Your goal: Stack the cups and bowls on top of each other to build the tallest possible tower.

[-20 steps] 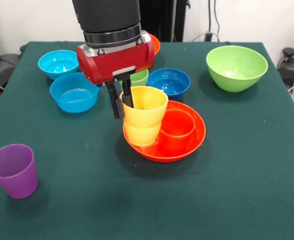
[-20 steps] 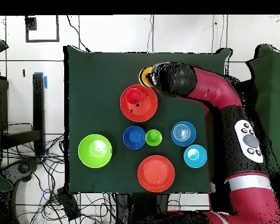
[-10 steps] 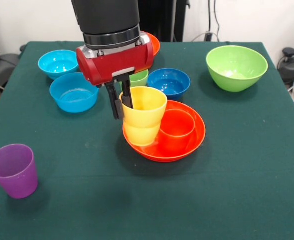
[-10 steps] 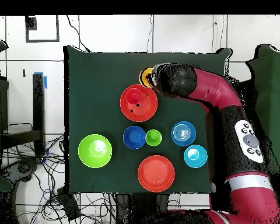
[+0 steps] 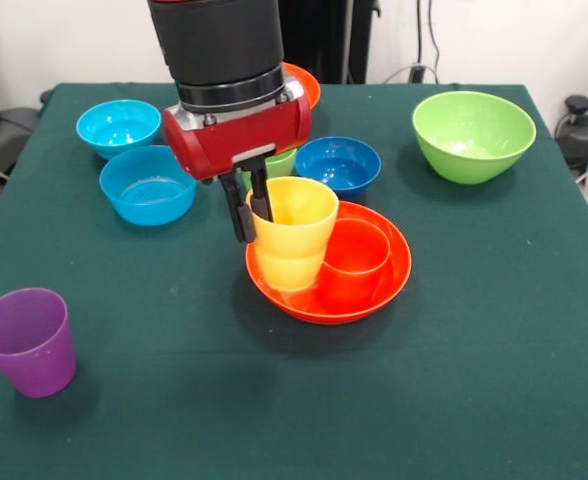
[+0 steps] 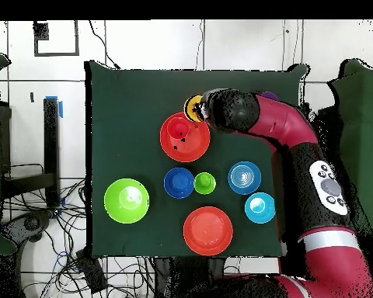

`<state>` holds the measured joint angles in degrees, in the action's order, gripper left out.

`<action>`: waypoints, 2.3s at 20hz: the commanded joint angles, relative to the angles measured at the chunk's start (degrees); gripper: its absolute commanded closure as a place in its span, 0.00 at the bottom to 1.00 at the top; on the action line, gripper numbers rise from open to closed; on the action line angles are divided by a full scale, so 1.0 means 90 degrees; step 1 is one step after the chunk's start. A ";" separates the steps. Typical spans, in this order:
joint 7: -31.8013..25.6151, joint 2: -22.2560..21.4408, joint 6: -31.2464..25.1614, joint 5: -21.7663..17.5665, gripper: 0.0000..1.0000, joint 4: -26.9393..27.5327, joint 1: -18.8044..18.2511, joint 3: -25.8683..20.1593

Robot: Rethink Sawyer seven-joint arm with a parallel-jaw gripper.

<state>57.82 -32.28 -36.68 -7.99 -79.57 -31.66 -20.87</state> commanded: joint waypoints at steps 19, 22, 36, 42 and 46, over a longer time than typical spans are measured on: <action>0.0658 0.0301 0.0504 -0.0344 1.00 -0.0576 0.0020 -0.0006; 0.0691 0.0309 0.0558 -0.0364 1.00 -0.0538 0.0032 0.0040; 0.0786 0.0321 0.0685 -0.0328 1.00 -0.0554 0.0052 0.0167; 0.0753 0.0380 0.0537 -0.0249 1.00 -0.0598 0.0022 0.0139; 0.0775 0.0385 0.0596 -0.0234 1.00 -0.0667 -0.0006 0.0117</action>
<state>57.82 -32.21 -32.19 -7.98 -82.59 -31.83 -20.64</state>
